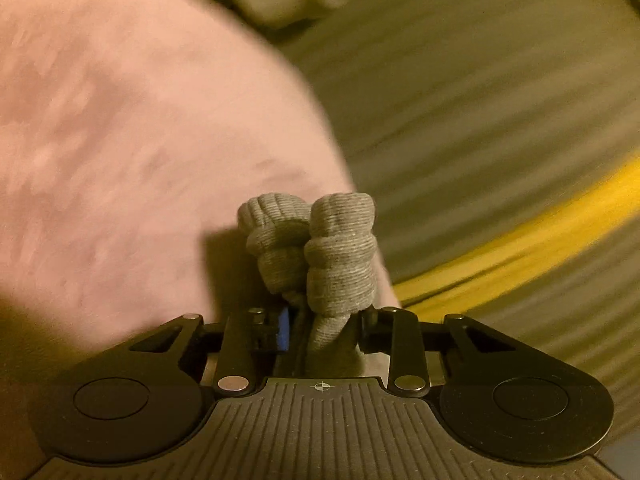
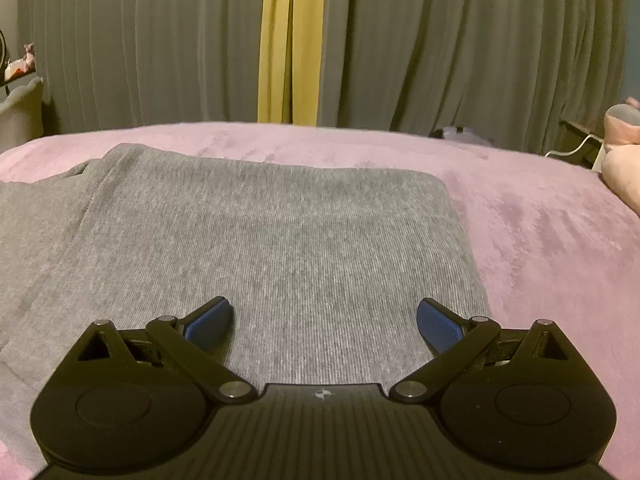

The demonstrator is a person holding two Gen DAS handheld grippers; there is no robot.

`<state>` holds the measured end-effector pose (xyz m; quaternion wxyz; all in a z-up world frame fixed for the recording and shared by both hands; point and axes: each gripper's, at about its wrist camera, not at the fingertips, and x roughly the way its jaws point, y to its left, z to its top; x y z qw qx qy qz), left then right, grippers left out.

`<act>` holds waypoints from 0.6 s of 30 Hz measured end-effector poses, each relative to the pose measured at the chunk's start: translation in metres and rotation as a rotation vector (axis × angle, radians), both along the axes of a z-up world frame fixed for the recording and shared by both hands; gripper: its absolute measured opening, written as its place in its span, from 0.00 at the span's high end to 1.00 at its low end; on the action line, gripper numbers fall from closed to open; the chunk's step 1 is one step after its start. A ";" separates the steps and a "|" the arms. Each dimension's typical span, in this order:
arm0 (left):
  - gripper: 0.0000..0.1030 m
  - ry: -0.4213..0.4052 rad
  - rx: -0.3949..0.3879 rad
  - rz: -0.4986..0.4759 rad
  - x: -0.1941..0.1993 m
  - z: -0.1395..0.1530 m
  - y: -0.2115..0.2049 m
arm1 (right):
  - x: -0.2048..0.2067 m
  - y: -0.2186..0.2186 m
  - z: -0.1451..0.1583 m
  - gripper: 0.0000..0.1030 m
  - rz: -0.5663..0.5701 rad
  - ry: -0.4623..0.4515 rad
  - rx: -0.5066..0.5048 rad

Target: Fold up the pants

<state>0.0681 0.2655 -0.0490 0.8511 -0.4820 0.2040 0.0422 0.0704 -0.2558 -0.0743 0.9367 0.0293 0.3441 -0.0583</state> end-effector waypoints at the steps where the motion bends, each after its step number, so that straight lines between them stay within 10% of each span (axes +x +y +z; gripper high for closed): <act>1: 0.69 -0.021 0.072 -0.022 -0.003 0.017 -0.012 | 0.001 -0.003 0.005 0.04 0.003 0.012 0.026; 11: 0.70 -0.299 0.544 -0.402 -0.029 0.142 -0.203 | -0.042 -0.040 0.053 0.04 -0.051 -0.138 0.242; 18: 0.70 -0.200 0.751 -0.830 -0.034 0.094 -0.371 | -0.068 -0.079 0.053 0.04 -0.162 -0.150 0.350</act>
